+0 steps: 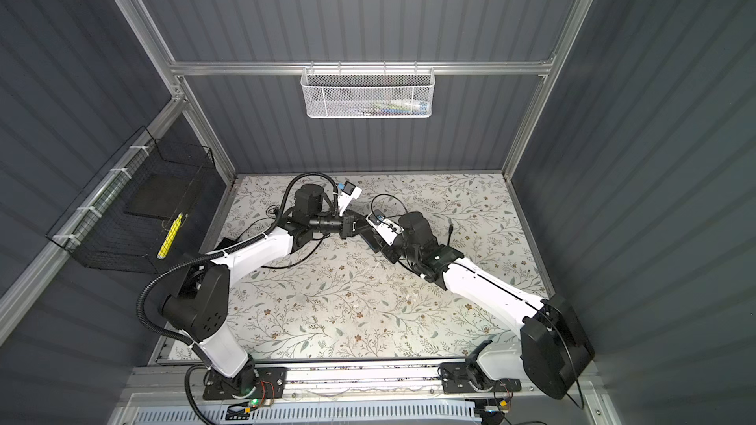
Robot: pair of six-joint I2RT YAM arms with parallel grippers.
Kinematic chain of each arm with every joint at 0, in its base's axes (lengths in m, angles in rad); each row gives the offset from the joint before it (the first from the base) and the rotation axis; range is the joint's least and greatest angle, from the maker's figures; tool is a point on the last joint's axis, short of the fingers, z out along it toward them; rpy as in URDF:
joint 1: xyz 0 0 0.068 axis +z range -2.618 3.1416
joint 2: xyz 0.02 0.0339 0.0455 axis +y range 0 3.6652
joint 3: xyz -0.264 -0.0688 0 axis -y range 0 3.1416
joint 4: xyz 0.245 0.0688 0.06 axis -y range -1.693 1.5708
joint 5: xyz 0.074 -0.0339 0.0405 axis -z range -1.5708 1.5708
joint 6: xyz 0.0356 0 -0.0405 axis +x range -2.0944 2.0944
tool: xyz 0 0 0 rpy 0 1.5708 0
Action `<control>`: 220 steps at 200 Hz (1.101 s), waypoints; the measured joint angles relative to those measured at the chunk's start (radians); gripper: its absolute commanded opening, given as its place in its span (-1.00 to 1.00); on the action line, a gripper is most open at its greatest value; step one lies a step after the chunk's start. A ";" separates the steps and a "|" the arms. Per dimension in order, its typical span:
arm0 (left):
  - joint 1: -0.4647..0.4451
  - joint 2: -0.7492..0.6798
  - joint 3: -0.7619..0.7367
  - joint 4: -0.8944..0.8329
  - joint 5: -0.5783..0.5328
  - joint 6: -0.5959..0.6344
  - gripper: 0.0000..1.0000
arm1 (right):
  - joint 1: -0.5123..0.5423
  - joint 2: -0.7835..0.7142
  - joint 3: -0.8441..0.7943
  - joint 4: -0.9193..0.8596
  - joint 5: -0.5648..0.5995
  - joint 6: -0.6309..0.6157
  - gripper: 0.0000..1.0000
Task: Insert the plug into the switch port
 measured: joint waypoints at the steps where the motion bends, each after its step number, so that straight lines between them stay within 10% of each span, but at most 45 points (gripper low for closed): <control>1: 0.000 0.000 0.000 0.000 0.000 0.000 -0.99 | 0.000 0.001 0.000 0.001 -0.001 0.001 -0.33; 168: 0.001 -0.003 0.000 -0.007 0.002 0.000 -0.98 | 0.000 0.018 0.000 0.009 -0.020 0.019 -0.74; 220: 0.001 -0.006 -0.002 -0.006 0.002 0.001 -0.51 | 0.000 0.018 0.000 0.009 -0.023 0.019 -0.79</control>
